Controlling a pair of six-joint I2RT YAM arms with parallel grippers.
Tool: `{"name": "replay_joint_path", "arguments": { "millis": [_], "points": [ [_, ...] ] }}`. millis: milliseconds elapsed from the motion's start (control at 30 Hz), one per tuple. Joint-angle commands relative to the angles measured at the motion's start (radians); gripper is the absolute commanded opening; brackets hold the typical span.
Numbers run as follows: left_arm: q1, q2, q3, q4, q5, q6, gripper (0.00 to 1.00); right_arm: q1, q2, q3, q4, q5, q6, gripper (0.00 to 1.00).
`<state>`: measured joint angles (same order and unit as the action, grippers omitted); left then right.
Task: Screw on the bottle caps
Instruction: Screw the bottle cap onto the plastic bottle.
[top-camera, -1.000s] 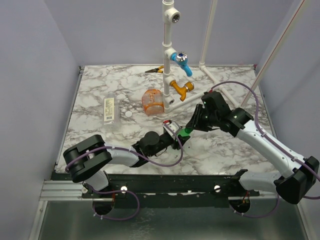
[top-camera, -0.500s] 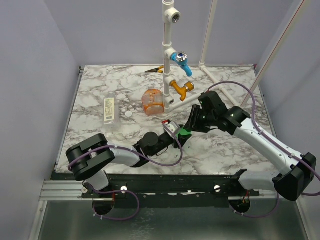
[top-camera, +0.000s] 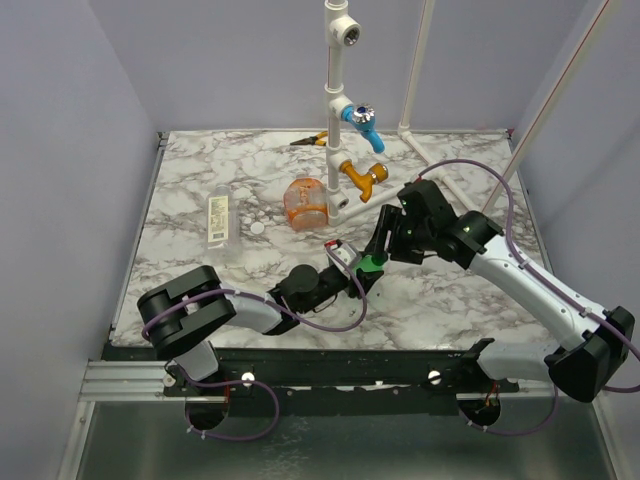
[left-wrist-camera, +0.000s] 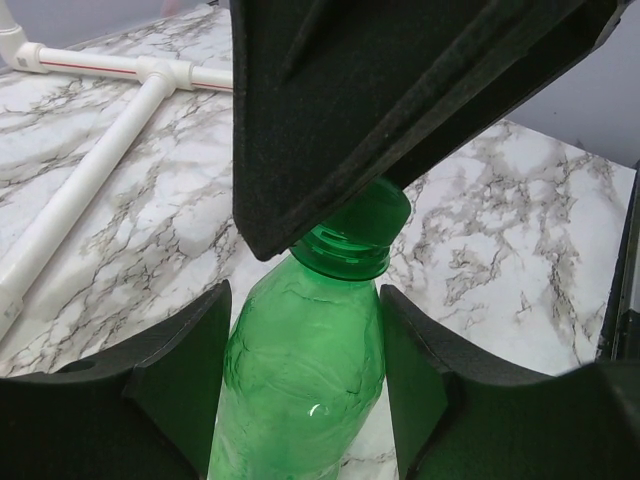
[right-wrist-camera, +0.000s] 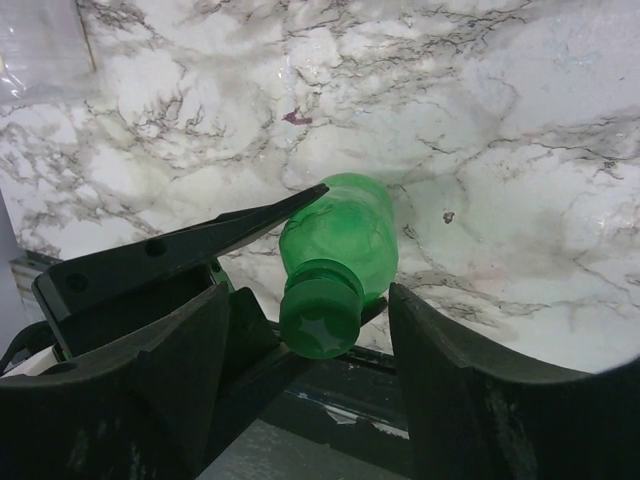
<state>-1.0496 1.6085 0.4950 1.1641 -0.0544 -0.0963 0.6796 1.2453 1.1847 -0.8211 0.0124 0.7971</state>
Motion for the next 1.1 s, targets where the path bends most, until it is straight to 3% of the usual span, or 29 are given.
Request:
{"name": "replay_joint_path", "arguments": {
  "millis": [0,367,533,633,1067],
  "points": [
    [-0.005,-0.012,-0.006,0.035,0.026,-0.023,0.11,0.004,-0.02,0.024,-0.047,0.059,-0.009,0.68],
    [0.005,-0.044,-0.055,0.023,0.105,-0.053,0.11,0.051,-0.099,0.041,-0.038,0.004,-0.2,0.67],
    [0.006,-0.081,-0.077,0.013,0.158,-0.069,0.11,0.143,-0.102,0.05,-0.032,0.001,-0.287,0.66],
    [0.013,-0.121,-0.096,-0.014,0.202,-0.079,0.11,0.221,-0.082,0.084,-0.09,0.101,-0.307,0.65],
    [0.016,-0.292,-0.155,-0.15,0.254,-0.091,0.11,0.238,-0.099,0.105,-0.156,0.067,-0.406,0.57]
  ]
}}
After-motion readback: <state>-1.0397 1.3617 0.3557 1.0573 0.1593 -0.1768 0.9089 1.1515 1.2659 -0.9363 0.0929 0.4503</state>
